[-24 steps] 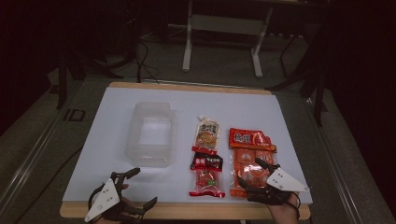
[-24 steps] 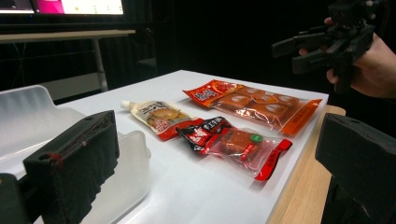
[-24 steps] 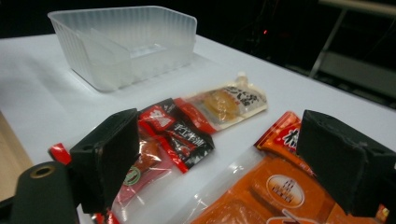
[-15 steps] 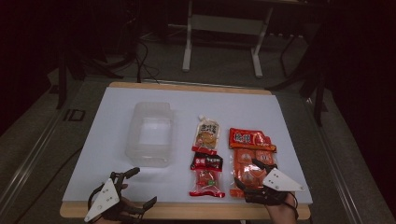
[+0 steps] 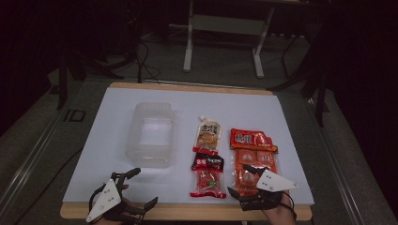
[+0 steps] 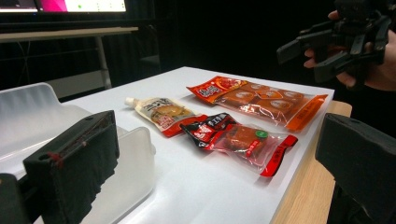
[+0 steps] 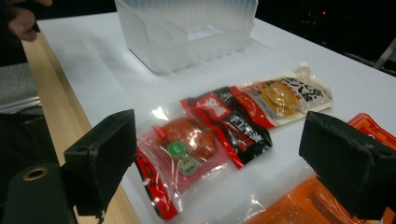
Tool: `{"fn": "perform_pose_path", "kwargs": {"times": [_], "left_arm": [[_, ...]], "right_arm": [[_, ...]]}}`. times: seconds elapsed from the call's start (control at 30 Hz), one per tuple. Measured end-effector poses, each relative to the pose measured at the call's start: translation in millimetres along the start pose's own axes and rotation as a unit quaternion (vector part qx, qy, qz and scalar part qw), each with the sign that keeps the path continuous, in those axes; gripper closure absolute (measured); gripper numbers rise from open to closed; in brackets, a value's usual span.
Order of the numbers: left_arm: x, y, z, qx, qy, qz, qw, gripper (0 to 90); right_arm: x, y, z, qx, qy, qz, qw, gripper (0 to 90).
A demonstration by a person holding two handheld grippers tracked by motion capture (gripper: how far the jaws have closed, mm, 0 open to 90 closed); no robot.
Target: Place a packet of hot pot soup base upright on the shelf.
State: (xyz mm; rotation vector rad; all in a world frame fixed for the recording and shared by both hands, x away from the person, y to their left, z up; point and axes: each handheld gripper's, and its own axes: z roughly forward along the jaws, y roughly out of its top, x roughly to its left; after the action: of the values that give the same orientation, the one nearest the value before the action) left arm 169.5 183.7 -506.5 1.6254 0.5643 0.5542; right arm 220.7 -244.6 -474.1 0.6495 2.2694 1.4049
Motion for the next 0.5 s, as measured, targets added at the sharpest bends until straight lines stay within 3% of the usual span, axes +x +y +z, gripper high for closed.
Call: {"fn": "perform_pose_path", "kwargs": {"times": [0.23, 0.3, 0.5], "left_arm": [[-0.4, 0.2, -0.2, -0.001, 0.001, 0.000, 1.0000, 0.1], [-0.5, 0.2, -0.2, -0.001, 0.001, -0.001, 1.0000, 0.0], [-0.8, 0.2, -0.2, -0.002, 0.001, 0.000, 1.0000, 0.1]], "right_arm": [[6.8, 19.4, -13.5, -0.034, 0.006, -0.006, 0.9994, 11.0], [7.1, 25.7, -18.5, -0.041, -0.001, -0.015, 0.9990, 11.0], [-6.9, 44.5, -32.2, -0.060, -0.024, -0.026, 0.9975, 10.6]]}}
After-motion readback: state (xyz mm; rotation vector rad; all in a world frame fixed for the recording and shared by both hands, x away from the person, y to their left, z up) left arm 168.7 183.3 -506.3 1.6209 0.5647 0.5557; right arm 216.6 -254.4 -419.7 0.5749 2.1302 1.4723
